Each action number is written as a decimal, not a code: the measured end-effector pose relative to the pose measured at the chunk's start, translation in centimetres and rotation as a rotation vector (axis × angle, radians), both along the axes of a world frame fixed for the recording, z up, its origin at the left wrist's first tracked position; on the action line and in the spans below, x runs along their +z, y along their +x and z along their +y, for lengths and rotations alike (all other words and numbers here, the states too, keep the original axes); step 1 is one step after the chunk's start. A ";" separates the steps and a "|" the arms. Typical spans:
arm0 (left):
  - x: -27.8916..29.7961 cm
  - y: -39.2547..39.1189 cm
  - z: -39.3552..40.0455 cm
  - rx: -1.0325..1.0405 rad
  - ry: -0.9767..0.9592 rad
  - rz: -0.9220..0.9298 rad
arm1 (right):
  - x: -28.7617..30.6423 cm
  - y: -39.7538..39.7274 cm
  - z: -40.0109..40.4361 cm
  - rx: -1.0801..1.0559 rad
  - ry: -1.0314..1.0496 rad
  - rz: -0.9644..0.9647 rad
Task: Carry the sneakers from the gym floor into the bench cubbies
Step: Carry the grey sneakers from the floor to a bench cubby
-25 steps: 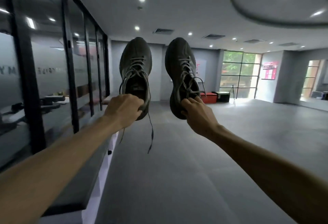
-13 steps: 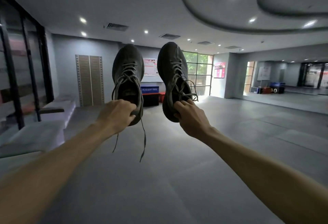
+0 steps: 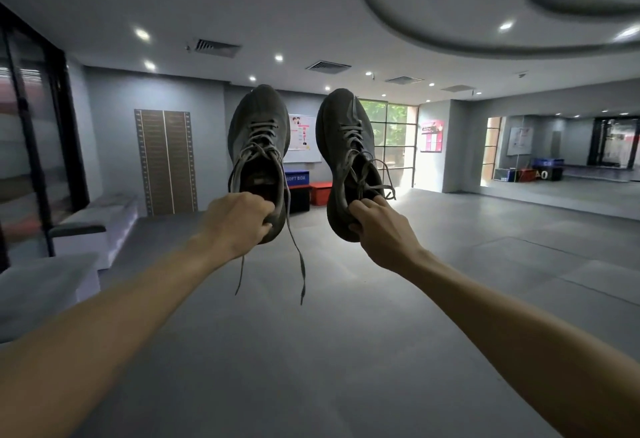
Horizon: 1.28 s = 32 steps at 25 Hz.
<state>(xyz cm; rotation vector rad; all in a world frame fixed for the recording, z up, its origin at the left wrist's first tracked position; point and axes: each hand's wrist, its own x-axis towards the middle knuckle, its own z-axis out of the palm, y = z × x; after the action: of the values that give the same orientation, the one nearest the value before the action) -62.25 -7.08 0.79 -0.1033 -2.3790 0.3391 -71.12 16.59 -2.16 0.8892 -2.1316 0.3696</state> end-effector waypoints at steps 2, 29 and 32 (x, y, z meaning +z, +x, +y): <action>0.2 -5.3 -1.4 0.013 0.001 0.011 | 0.2 -5.7 -1.4 0.009 0.013 0.016; 0.6 -46.8 -46.6 0.586 0.013 -0.057 | 1.1 -57.2 -53.9 0.505 0.003 -0.053; 0.2 -44.3 -52.0 0.764 0.045 -0.067 | 0.6 -57.6 -62.5 0.675 0.023 -0.068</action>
<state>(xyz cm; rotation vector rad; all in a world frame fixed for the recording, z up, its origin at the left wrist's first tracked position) -106.52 -59.10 1.00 0.8421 -2.4037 0.6369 -128.69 -45.89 -1.59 1.6216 -1.8421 0.7181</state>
